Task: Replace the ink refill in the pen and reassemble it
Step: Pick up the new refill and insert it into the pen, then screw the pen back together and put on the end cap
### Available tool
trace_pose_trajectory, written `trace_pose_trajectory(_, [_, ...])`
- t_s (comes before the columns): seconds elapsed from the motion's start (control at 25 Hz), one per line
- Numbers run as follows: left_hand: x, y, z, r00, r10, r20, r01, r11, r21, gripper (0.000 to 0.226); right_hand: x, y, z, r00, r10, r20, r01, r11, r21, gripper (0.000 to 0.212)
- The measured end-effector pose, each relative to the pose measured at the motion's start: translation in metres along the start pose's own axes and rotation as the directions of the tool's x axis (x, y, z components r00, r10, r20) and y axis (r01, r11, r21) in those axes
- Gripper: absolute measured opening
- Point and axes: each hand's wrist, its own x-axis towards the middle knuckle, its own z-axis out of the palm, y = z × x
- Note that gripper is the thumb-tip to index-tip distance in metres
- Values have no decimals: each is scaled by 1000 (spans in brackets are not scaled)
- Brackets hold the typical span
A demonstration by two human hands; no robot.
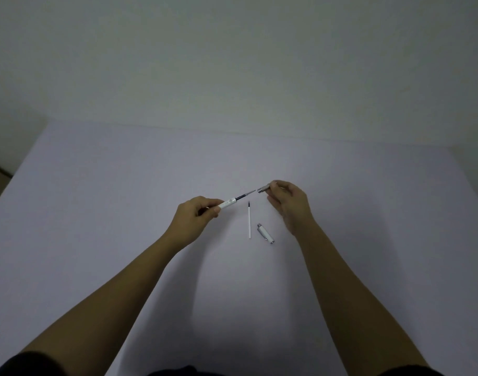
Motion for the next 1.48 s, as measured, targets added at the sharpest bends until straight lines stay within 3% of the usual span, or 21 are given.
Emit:
trace_pose_trajectory(0.24, [-10,7,-4,999,22,-37,-21,1000,12,20,-22,-12,8,996,-58,63,49,991,127,8])
trace_pose_trajectory(0.6, [-18,21,-12,995,93,-22,-92,995,44,21,-36,-15,13,984,-125,129,109,986,125,6])
trace_pose_trajectory(0.92, [-22,32,-16,990,137,-37,-135,989,61,20,-53,-15,14,957,-190,217,190,982,23,13])
trace_pose_trajectory(1.16, [-20,36,-20,982,187,18,-188,979,81,19,-67,-13,13,937,-239,256,296,931,-215,13])
trace_pose_trajectory(1.36, [-22,41,-22,961,277,8,-275,950,145,21,-72,-18,15,905,-350,240,424,778,-463,11])
trace_pose_trajectory(1.48, [-24,41,-24,945,327,-5,-322,934,157,22,-73,-22,21,885,-405,229,458,668,-586,27])
